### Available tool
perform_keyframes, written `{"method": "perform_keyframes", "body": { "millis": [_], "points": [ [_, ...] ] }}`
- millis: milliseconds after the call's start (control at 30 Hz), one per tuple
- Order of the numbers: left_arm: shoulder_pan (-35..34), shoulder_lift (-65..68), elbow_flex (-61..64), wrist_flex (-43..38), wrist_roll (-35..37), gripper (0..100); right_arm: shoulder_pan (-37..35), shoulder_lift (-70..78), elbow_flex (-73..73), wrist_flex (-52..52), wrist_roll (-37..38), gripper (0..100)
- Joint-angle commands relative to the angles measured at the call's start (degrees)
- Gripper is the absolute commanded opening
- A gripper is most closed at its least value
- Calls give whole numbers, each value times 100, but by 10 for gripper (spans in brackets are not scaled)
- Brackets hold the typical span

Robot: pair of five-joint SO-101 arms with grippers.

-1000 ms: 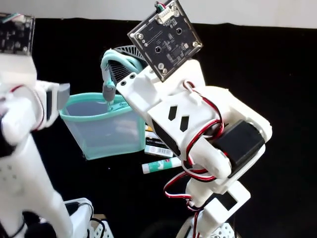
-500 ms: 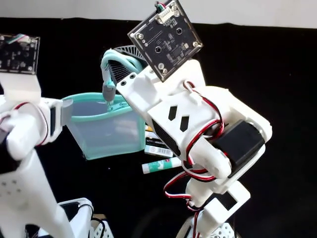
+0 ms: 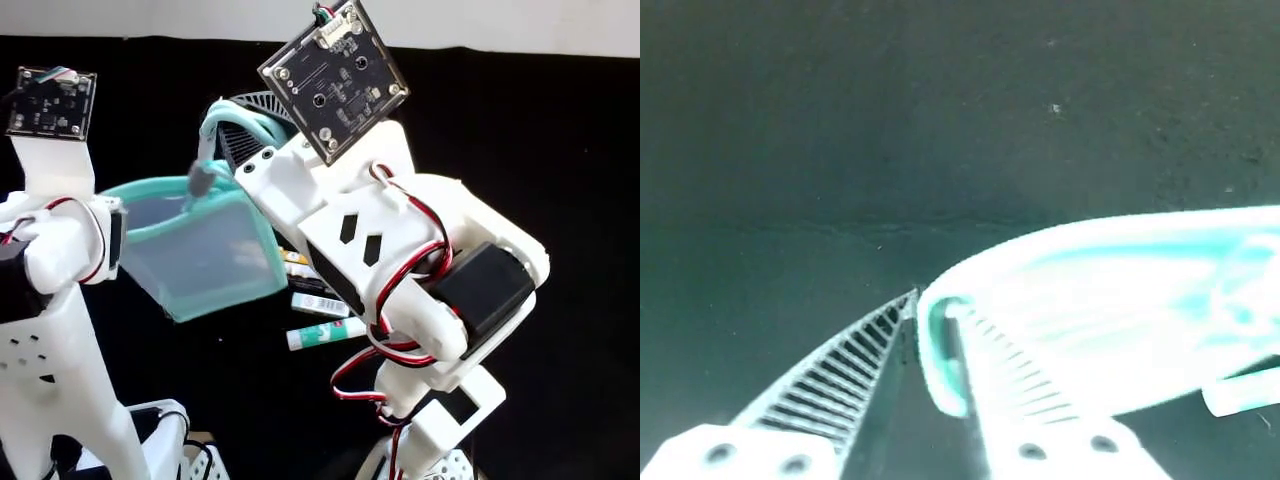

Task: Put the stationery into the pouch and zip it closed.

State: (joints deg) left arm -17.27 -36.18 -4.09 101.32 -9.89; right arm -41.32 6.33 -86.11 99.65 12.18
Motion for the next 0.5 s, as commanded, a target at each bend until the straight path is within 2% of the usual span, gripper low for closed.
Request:
{"method": "perform_keyframes", "body": {
  "millis": [0, 400, 467],
  "points": [
    [347, 31, -163, 35, 0, 5, -31, -13, -92, 4, 26, 8],
    [488, 84, -1297, 26, 18, 6, -22, -48, -145, 127, 44, 13],
    [488, 84, -1349, -176, 18, 6, -22, -48, -110, 127, 44, 13]
  ]
}}
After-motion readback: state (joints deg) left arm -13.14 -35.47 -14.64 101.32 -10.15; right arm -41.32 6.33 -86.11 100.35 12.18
